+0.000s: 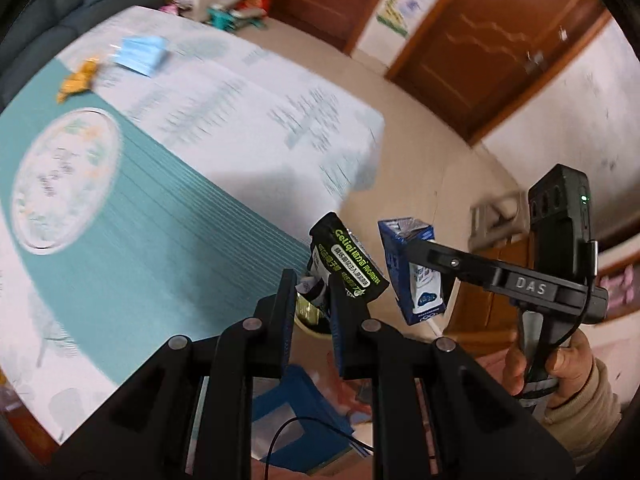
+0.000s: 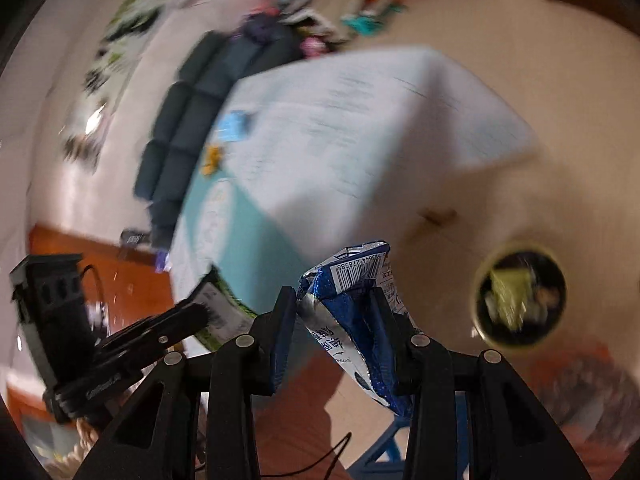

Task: Collect trash
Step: 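Carry the wrapper and snack bag over the bin and open both tools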

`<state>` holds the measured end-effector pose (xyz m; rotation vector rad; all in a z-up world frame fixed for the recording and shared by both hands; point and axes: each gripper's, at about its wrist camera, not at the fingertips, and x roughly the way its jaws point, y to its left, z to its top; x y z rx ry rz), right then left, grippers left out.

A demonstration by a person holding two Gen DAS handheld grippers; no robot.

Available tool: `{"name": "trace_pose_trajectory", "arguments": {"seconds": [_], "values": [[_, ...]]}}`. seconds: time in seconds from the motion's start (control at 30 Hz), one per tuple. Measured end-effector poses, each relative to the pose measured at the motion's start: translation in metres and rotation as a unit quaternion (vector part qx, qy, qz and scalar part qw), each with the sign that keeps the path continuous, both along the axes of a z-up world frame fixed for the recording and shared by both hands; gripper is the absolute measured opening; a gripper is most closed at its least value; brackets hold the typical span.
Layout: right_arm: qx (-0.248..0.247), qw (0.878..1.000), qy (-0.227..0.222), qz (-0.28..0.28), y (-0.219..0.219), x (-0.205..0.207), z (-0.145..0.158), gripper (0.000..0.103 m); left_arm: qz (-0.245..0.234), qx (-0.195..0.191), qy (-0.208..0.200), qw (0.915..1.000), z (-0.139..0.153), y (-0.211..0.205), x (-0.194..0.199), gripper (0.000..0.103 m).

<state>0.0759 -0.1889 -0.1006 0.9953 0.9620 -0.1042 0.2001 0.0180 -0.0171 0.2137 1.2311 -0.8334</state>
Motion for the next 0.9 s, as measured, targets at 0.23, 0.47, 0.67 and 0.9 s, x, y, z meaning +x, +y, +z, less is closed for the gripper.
{"name": "trace_pose_trajectory", "arguments": {"seconds": [0.23, 0.47, 0.67, 0.9], "values": [[0.05, 0.991, 0.089, -0.083, -0.044, -0.066, -0.109, 0.037, -0.064, 0.064, -0.029, 0.9955, -0.071, -0.064, -0.048, 0.013], [0.114, 0.968, 0.168, -0.15, -0.073, -0.101, -0.207, 0.037, -0.089, 0.142, -0.032, 0.9854, -0.151, -0.111, -0.068, 0.013], [0.139, 0.949, 0.229, -0.167, -0.079, -0.099, -0.271, 0.037, -0.108, 0.192, -0.037, 0.9748, -0.215, -0.143, -0.08, 0.013], [0.14, 0.943, 0.244, -0.176, -0.088, -0.082, -0.303, 0.037, -0.14, 0.237, -0.033, 0.9609, -0.28, -0.178, -0.086, 0.013]]}}
